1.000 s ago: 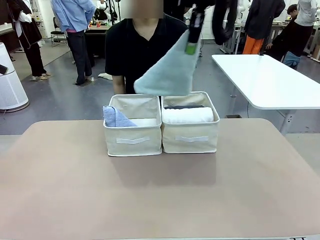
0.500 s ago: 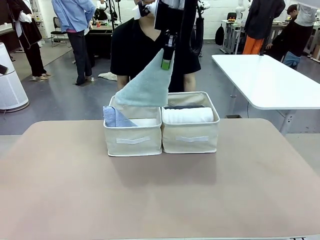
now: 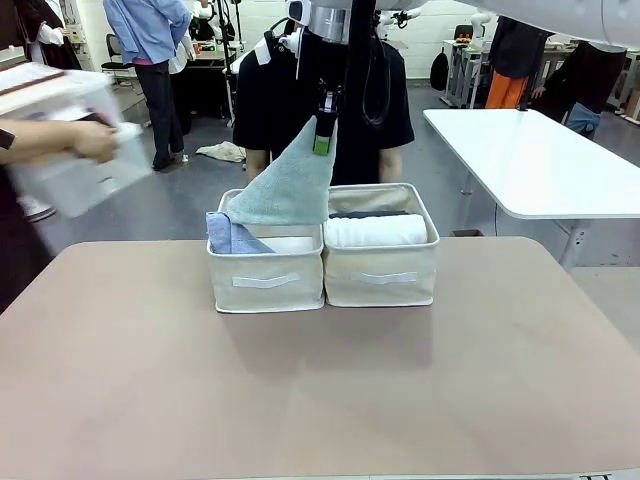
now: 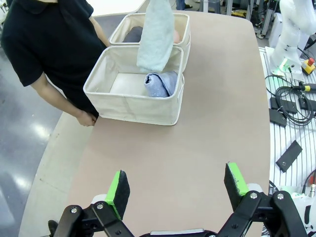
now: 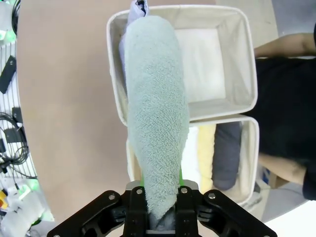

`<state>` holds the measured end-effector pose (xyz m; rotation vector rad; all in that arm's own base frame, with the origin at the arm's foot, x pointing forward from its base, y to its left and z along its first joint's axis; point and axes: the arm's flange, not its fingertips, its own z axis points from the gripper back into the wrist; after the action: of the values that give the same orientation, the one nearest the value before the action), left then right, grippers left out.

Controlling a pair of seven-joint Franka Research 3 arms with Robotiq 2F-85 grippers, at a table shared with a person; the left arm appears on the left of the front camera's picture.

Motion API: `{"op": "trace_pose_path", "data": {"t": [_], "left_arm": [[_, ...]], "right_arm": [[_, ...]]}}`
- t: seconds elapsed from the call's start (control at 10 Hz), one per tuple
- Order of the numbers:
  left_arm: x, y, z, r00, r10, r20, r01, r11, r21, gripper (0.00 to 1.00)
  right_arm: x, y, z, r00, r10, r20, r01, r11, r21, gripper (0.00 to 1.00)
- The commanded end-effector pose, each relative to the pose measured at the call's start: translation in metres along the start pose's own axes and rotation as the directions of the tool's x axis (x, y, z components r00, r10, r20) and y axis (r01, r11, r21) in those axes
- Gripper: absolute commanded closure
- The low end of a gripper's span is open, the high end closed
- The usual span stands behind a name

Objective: Sort the towels based on their folding style.
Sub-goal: Pick up another triangle-folded towel from the table and place it in the left Fabric basket.

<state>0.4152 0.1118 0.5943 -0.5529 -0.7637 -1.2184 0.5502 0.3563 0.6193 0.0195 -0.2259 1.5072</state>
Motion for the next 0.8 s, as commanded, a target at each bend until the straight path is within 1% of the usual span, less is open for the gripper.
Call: {"op": "trace_pose_path", "data": {"t": [0.0, 0.4, 0.6, 0.7], "left_arm": [[0.001, -0.001, 0.001, 1.000, 0.009, -0.004, -0.009, 1.000, -0.004, 0.00], [0.001, -0.001, 0.001, 1.000, 0.009, -0.004, -0.009, 1.000, -0.004, 0.00], [0.001, -0.001, 0.001, 1.000, 0.009, -0.004, -0.009, 1.000, -0.004, 0.00], [0.001, -0.001, 0.001, 1.000, 0.009, -0.004, -0.009, 1.000, -0.004, 0.00]], "right_arm": [[-0.001, 0.005, 0.008, 1.000, 0.004, 0.001, -0.004, 1.000, -0.009, 0.81], [0.000, 0.002, 0.005, 1.000, 0.001, 0.003, -0.001, 1.000, -0.007, 0.81], [0.011, -0.010, 0.015, 0.998, -0.005, 0.062, 0.008, 0.999, -0.050, 0.81], [0.016, -0.018, 0.014, 0.999, -0.007, 0.053, 0.010, 0.999, -0.054, 0.81]]}}
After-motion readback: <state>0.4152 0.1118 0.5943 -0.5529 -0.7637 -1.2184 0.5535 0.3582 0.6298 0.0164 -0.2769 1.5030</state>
